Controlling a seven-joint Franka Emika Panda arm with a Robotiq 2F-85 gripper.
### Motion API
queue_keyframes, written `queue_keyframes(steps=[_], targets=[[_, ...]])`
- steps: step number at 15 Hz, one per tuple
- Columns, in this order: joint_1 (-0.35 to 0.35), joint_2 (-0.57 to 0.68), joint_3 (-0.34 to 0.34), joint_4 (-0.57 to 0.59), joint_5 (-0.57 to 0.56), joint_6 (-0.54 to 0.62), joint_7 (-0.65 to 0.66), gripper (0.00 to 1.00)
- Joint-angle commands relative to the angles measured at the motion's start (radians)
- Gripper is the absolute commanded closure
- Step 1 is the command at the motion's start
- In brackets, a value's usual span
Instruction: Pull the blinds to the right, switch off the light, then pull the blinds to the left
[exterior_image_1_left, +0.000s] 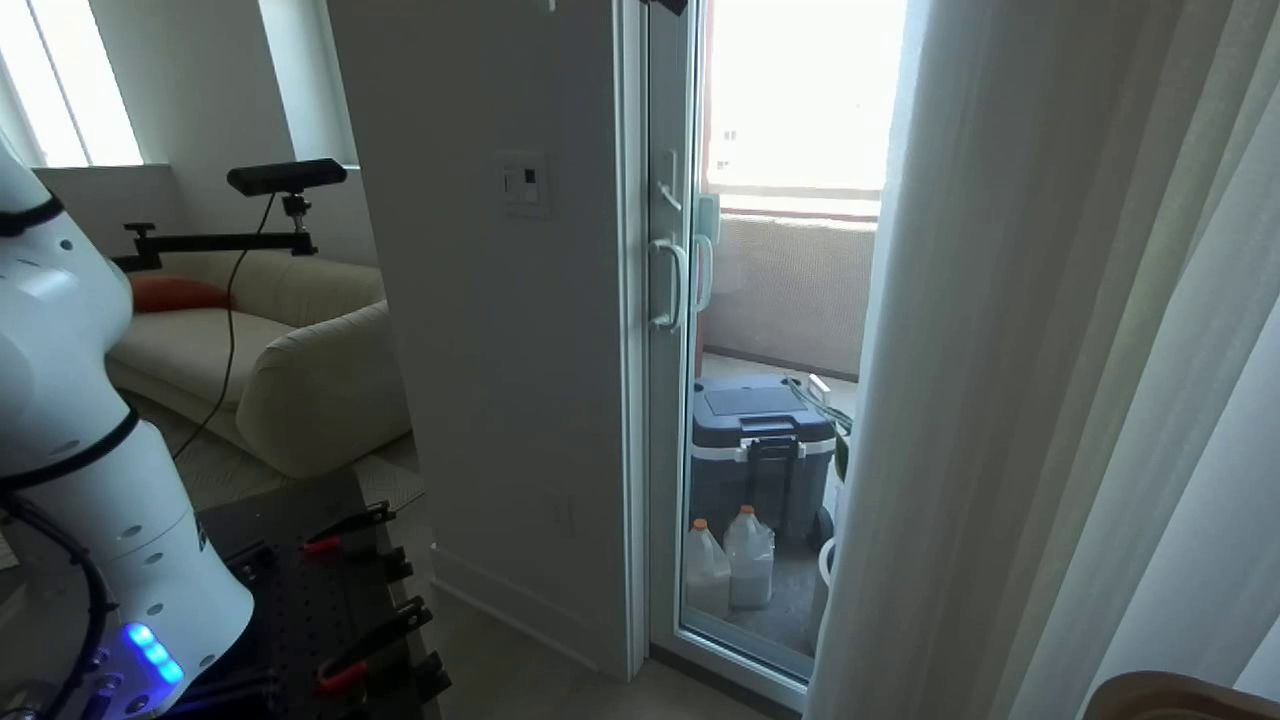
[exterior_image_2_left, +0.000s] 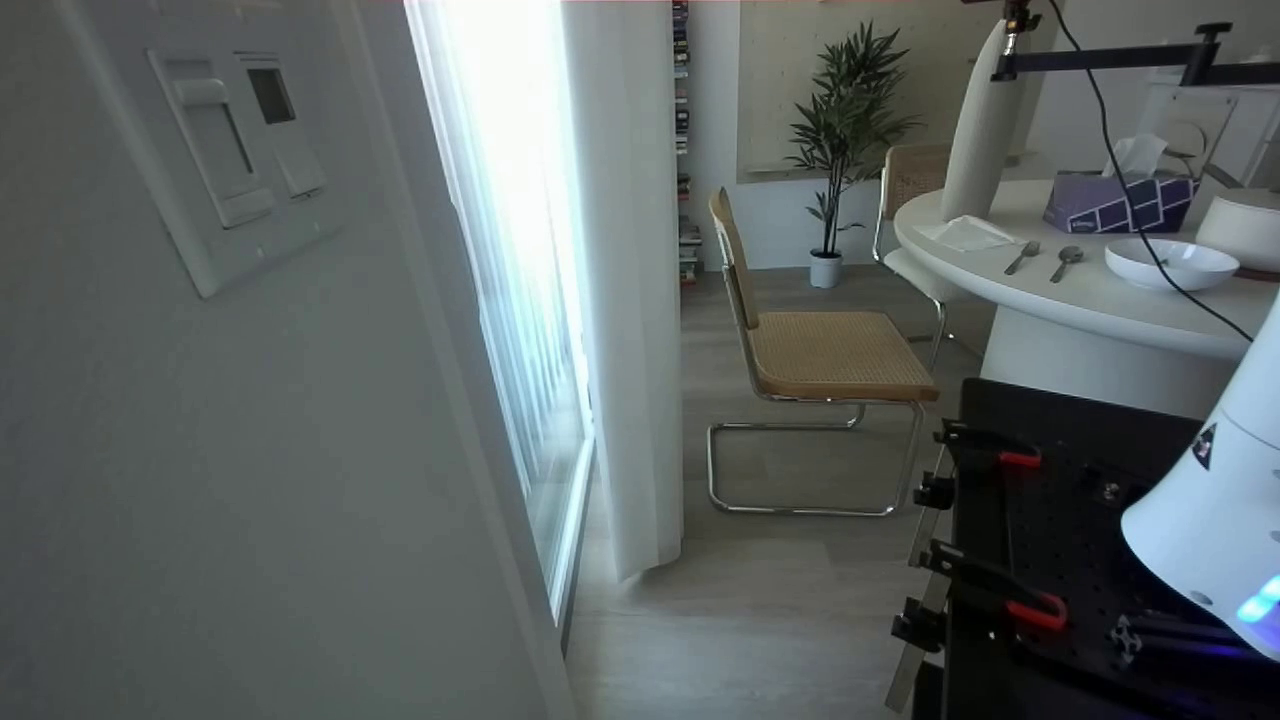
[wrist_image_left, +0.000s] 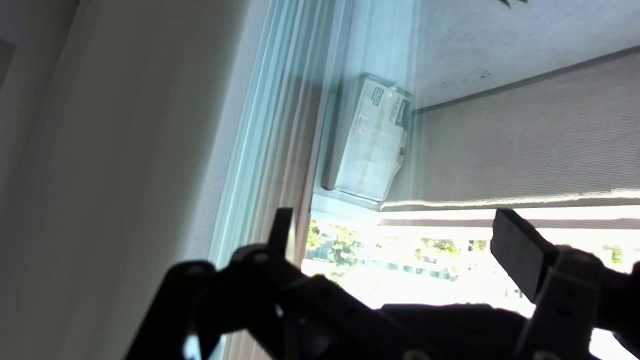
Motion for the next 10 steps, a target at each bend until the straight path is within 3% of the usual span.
queue_keyframes(steps=[1, 5, 6, 10], targets=[[0.046, 0.155, -0.071, 0.182, -0.125, 0.018, 0.024, 0.0], [0.083, 0.298, -0.168, 0.352, -0.2, 0.077, 0.009, 0.0], [0.047, 0.328, -0.146, 0.385, -0.213, 0.095, 0.01, 0.0], [0.032, 0.42, -0.183, 0.502, -0.242, 0.153, 0.012, 0.0]])
